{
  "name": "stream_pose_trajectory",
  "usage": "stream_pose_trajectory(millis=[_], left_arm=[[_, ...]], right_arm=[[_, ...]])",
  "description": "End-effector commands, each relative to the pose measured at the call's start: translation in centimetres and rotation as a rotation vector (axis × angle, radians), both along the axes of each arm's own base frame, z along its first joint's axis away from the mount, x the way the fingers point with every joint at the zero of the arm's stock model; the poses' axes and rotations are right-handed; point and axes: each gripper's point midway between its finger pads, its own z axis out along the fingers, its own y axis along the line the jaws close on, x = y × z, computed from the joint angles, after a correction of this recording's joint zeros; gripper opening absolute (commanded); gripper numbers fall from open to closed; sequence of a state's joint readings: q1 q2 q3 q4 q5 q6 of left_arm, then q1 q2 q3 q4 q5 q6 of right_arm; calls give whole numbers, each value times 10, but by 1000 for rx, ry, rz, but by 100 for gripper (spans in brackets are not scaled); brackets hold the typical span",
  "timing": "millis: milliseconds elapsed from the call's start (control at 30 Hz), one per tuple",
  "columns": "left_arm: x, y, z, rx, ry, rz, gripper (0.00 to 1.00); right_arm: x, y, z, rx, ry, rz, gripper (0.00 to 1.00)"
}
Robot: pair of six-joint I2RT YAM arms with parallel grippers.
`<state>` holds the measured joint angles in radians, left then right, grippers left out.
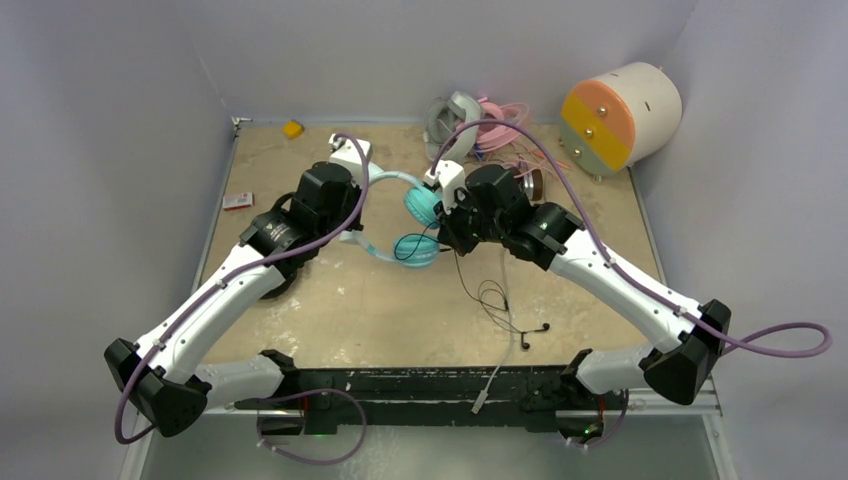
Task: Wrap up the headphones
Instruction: Wrap the headphones cable around the headphones.
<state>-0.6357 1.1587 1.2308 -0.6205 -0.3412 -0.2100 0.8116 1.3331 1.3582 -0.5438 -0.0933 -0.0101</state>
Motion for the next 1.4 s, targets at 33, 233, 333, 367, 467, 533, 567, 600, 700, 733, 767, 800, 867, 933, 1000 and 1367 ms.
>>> stream_pose_trajectory(millis=[33,233,333,367,467,533,567,600,700,733,767,800,867,933,1000,1367], left_arm=[[5,-16,34,-140,-59,-6,0],[2,-23,16,-118,-3,-42,0],[3,-20,-5,-64,35,-32,0],[2,-19,-10,-49,46,-31,0],[0,-19,-22,-17,68,-34,0],[-2,-21,-25,-4,71,-46,0],[-3,-22,-26,3,72,-54,0],[-5,-24,-26,9,73,-63,0],[-10,-33,-30,38,77,-104,0],[-12,-35,-32,47,82,-116,0],[-14,-38,-34,56,85,-128,0],[-16,-41,-35,62,88,-137,0],[-20,-46,-37,67,95,-157,0],[-24,-50,-37,63,101,-179,0],[-31,-54,-35,50,111,-204,0],[-85,-76,-10,-156,157,-345,0]], right_arm=[[5,-11,4,4,-39,-81,0],[7,-26,21,-17,-85,-121,0],[11,-33,31,-47,-119,-133,0],[13,-34,33,-57,-128,-136,0],[16,-33,37,-71,-137,-134,0],[18,-30,38,-73,-137,-128,0],[20,-29,38,-73,-138,-126,0],[22,-27,39,-74,-141,-127,0],[27,-24,40,-78,-150,-131,0],[29,-23,41,-81,-154,-132,0],[31,-23,40,-89,-156,-136,0],[33,-22,39,-97,-155,-139,0],[35,-21,35,-112,-148,-139,0],[36,-19,28,-130,-142,-124,0],[41,-23,23,-154,-155,-143,0],[42,-22,8,-9,-113,-101,5]])
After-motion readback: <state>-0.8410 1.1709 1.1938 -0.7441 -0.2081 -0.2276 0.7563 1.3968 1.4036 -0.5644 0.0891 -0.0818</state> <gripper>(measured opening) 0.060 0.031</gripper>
